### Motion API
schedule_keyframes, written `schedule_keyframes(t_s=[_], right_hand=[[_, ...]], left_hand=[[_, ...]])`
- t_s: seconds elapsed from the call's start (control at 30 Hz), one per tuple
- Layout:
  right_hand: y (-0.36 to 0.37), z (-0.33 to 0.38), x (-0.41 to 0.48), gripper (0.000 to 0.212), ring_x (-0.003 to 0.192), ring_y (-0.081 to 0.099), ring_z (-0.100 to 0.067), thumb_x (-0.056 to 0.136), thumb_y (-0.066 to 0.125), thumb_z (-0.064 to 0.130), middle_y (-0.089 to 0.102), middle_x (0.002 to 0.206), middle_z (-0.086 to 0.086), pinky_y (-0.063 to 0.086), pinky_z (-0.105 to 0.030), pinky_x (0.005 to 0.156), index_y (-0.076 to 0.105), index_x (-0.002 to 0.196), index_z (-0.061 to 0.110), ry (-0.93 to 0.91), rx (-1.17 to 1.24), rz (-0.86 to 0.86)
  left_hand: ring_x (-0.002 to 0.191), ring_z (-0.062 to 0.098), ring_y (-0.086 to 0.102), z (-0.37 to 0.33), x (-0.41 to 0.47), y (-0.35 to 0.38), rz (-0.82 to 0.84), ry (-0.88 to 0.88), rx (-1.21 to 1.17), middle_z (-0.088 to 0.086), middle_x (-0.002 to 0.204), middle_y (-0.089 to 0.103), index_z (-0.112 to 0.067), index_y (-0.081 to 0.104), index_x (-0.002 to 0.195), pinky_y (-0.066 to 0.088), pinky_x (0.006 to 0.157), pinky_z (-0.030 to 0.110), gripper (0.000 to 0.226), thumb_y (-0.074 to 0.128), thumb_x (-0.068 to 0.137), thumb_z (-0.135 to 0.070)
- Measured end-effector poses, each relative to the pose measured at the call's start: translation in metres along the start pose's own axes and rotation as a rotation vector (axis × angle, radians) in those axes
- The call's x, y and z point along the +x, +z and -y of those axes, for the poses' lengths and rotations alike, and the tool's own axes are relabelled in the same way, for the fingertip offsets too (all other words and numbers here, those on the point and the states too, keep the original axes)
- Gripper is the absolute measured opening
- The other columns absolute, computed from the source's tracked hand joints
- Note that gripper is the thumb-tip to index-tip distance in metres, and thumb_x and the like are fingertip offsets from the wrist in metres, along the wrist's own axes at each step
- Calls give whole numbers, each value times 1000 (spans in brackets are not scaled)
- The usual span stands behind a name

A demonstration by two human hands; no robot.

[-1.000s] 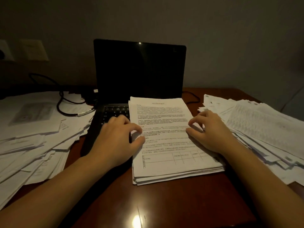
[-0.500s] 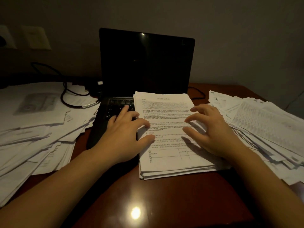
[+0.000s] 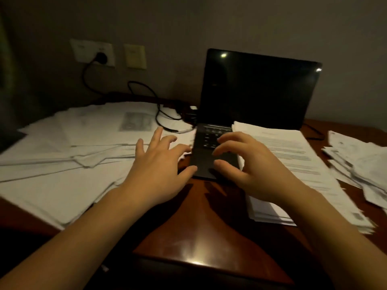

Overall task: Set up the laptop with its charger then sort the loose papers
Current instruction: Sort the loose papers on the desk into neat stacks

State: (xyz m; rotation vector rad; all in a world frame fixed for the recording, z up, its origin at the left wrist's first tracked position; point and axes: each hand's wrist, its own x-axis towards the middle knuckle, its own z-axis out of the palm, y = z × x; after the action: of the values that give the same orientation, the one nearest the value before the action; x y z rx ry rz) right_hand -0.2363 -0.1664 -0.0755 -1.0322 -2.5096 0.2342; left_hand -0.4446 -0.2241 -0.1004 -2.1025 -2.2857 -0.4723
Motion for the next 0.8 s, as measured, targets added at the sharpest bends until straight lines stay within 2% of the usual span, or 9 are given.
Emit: schedule_keyframes(t_s=[0.1,0.2,0.27,0.4,0.47,0.6,0.8], right_hand=[[19,32,33,26,119,52,-8,97,57,43,54,131,10,44,-25,100,67,117,30,-86,18,83],[41,59,65,25,109,57,-9,98,56,41,59,126,9,52,-30,96,69,116,29,-125,23,178],[52,71,81,25,113,57,-12,99,56,38,58,131,6,52,-33,97,71,116,26,-141,-4,228],[73,74,94,27,127,50,-13,102,51,36,49,145,4,44,-27,101,70,119,29,-154,-27,235],[82,72,90,29,133,43,-12,103,48,38,42,151,4,39,-24,98,69,122,32,-159,8,232],[93,67,83,33,132,42,-9,104,44,41,36,154,5,36,-18,96,64,129,31,-177,57,241],[101,67,85,33,131,39,-7,103,44,42,43,147,9,39,-22,103,60,130,31,-195,86,216]], left_hand=[[154,20,-9,42,-12,-8,-26,-128,64,-4,166,16,-45,27,150,1,121,61,61,33,94,-70],[154,23,-11,77,-18,-11,-22,-258,118,-3,168,5,-44,12,155,-2,121,61,72,25,92,-76],[154,23,-12,97,-23,-10,40,-309,125,-4,168,-3,-44,3,156,-3,120,62,76,19,90,-79],[154,20,-12,128,-38,-4,157,-300,108,-8,168,-10,-46,-4,156,-3,121,61,77,13,89,-81],[154,18,-10,133,-43,-1,127,-287,87,-10,168,-8,-47,-2,156,-5,122,58,76,12,90,-80],[154,15,-2,130,-47,-1,52,-280,71,-12,168,3,-46,10,156,-4,122,55,73,15,91,-79],[153,11,1,127,-52,-6,-91,-254,38,-17,160,29,-45,44,143,-7,121,52,76,15,84,-81]])
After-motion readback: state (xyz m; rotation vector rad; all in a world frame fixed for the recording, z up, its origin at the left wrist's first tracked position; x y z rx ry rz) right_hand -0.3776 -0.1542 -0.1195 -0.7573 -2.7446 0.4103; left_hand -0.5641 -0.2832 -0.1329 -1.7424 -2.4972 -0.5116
